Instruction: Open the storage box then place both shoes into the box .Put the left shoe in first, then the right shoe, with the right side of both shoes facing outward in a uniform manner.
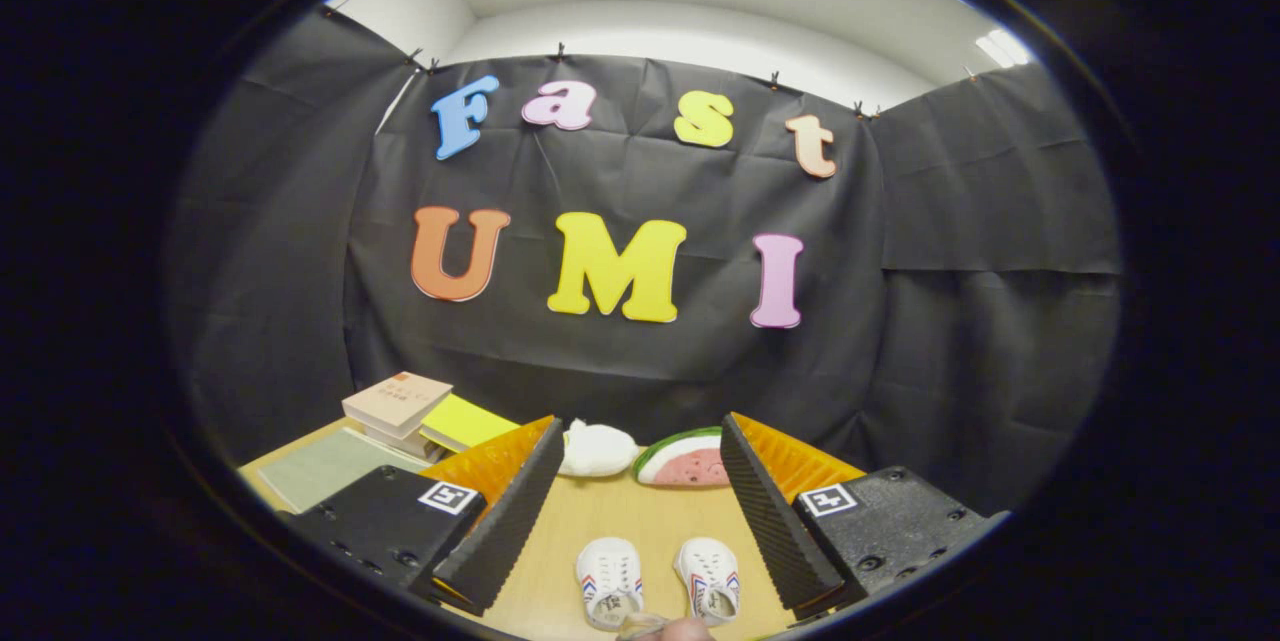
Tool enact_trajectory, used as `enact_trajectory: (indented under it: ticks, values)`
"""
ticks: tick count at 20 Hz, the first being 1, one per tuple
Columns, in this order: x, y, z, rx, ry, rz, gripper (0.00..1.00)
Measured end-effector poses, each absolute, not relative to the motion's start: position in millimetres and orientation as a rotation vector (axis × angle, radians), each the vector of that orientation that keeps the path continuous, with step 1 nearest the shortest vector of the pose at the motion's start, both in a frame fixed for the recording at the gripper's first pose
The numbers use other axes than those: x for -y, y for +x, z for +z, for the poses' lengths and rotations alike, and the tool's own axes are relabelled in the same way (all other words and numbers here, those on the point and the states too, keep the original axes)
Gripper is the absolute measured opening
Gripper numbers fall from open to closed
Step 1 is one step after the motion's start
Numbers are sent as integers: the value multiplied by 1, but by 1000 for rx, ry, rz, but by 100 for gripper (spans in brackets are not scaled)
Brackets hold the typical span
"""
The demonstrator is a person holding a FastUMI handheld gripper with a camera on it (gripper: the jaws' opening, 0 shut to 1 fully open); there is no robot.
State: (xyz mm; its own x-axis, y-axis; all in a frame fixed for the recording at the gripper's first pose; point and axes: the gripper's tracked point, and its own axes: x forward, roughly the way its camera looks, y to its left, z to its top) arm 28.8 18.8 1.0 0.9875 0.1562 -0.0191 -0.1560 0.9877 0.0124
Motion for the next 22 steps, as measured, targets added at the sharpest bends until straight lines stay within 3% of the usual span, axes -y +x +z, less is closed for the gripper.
enact_trajectory:
  ticks: [7,22]
  values:
    - [-26,47,-10,-51,68,256,100]
    - [-122,32,-94,-202,83,725,100]
